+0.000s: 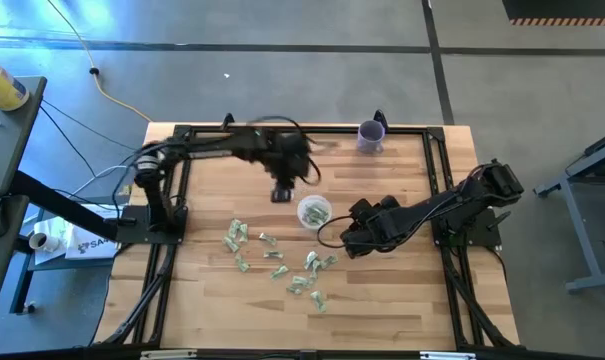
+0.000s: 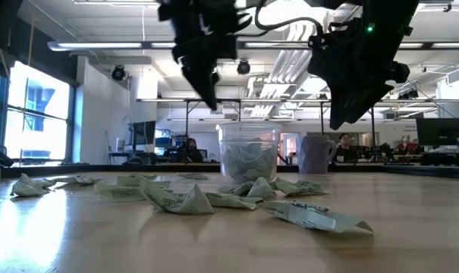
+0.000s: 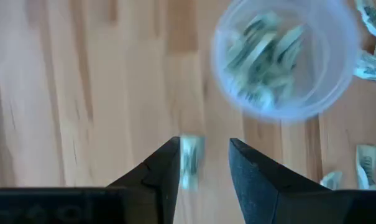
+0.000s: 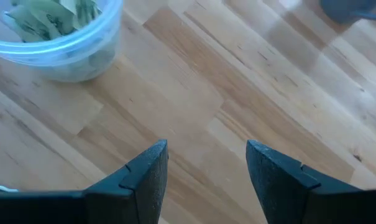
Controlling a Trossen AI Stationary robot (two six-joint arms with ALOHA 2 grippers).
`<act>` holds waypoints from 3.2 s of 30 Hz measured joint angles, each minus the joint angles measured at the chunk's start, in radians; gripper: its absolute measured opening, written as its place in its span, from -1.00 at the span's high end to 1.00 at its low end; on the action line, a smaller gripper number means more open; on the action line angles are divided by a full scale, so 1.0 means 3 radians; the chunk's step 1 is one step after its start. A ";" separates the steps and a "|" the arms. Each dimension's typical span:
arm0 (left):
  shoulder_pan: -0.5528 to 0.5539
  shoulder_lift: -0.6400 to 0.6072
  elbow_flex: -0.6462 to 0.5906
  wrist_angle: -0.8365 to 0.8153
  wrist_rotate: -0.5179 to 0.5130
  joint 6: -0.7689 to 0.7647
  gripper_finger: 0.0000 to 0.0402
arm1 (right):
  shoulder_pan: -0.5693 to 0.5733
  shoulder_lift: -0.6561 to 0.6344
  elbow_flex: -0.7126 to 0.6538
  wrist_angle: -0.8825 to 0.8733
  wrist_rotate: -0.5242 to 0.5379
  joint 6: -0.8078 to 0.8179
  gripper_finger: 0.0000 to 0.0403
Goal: Pick and place Stevia / Truvia into bins
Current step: Put the green stevia packet into the transparent container
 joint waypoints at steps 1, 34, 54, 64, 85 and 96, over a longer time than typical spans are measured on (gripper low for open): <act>0.0095 -0.0090 -0.0142 0.0078 0.0095 -0.0040 0.18 | -0.0016 0.0000 -0.0002 -0.0011 -0.0014 -0.0016 -0.02; 0.0177 0.0167 -0.1806 0.2118 0.0266 0.0143 -0.13 | -0.0621 0.0000 -0.0002 0.0320 -0.0419 -0.1137 -0.05; 0.0176 -0.0079 -0.1747 0.1640 0.0009 -0.0072 0.83 | -0.0621 0.0000 -0.0002 0.0305 -0.0298 -0.1129 0.01; 0.0174 -0.0581 -0.1284 0.1449 0.0433 -0.0186 0.86 | -0.0619 -0.0016 -0.0002 0.0276 -0.0201 -0.1111 0.01; -0.0374 0.0031 -0.1097 0.2222 0.0787 -0.0075 0.75 | -0.0611 -0.1057 -0.0002 -0.0430 0.0402 -0.0602 0.01; -0.0375 0.0191 -0.1029 0.2295 0.0587 -0.0347 0.38 | -0.0613 -0.1048 -0.0002 -0.0444 0.0382 -0.1033 -0.04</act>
